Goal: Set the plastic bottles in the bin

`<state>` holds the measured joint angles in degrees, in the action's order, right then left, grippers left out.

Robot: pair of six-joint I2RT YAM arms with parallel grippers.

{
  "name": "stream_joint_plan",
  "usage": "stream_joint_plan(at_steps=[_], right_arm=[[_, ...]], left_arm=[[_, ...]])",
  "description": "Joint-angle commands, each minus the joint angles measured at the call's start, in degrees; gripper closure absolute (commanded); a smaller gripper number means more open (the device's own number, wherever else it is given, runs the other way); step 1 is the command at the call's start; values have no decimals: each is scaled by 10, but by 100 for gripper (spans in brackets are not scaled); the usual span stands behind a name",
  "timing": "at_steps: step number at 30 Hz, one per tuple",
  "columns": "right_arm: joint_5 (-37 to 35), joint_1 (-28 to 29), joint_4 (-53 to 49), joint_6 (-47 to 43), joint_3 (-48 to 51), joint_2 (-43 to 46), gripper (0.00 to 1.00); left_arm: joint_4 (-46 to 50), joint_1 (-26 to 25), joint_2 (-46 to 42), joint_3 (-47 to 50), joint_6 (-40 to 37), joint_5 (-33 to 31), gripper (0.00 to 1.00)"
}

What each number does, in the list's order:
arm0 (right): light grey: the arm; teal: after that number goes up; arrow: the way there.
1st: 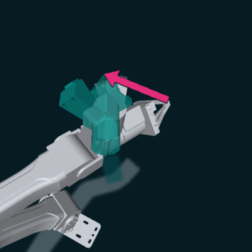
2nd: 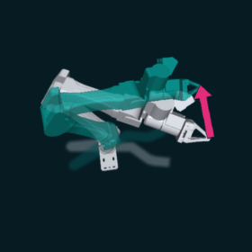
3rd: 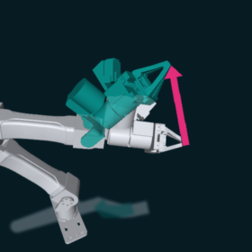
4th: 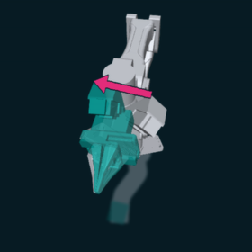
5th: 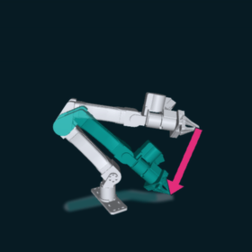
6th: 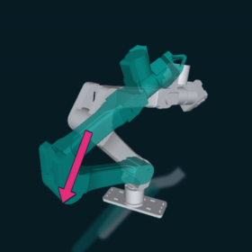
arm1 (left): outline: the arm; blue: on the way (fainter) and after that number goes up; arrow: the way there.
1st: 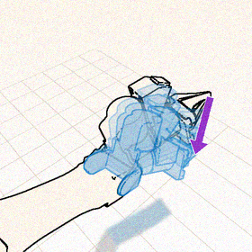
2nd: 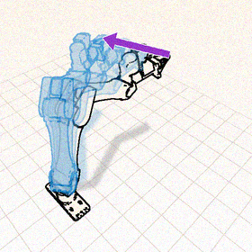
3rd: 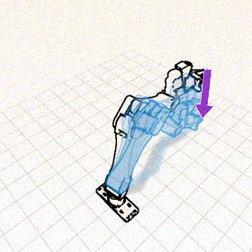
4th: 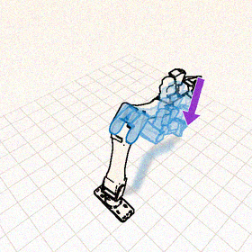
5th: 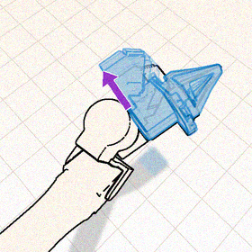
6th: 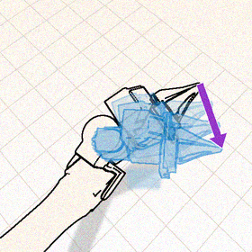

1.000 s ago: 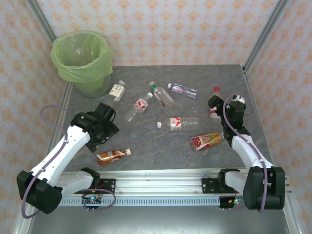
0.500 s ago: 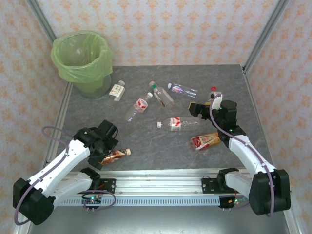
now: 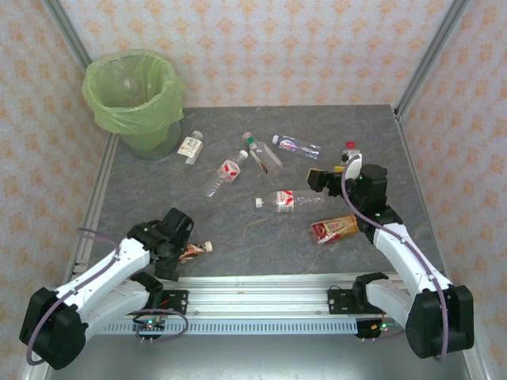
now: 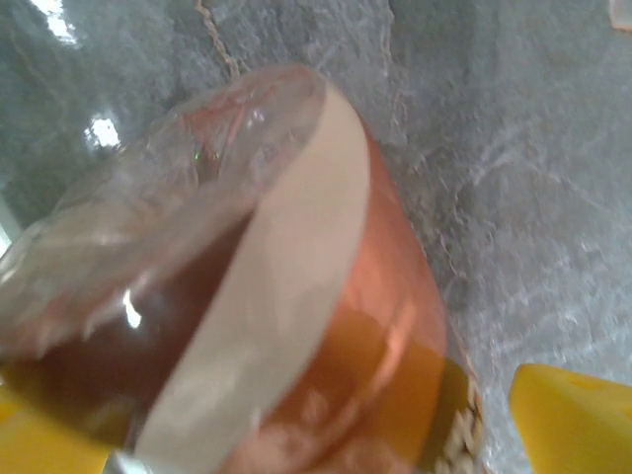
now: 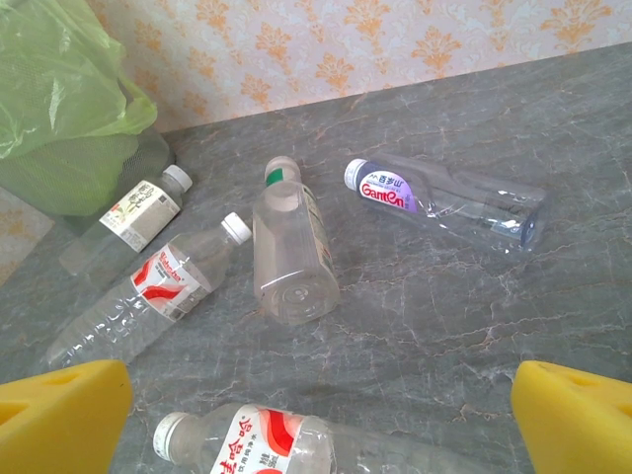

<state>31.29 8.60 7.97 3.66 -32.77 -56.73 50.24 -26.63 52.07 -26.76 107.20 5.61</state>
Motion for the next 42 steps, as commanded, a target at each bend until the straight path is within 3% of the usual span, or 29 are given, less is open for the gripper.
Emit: stream_joint_plan(at_steps=[1, 5, 10, 17, 21, 30, 42], right_arm=[[-3, 4, -16, -15, -14, 12, 1], [-2, 5, -17, -7, -14, 16, 1], [-3, 5, -22, -5, -18, 18, 1], [-11, 6, -19, 2, -22, 18, 1], [-18, 6, -27, 3, -23, 19, 1], [-23, 7, -18, 15, -32, 19, 1], [-52, 18, -5, 40, -32, 18, 1]], left_arm=[[-55, 1, 14, 28, 36, -35, 0], [-89, 6, 50, 38, 18, -70, 3], [-96, 18, 87, -6, -60, -100, 24], [-138, 30, 121, -29, -156, -104, 32], [-164, 31, 124, -46, -240, -105, 37], [-119, 31, 166, -135, -415, -106, 55], [-100, 25, 155, -194, -519, -121, 60]])
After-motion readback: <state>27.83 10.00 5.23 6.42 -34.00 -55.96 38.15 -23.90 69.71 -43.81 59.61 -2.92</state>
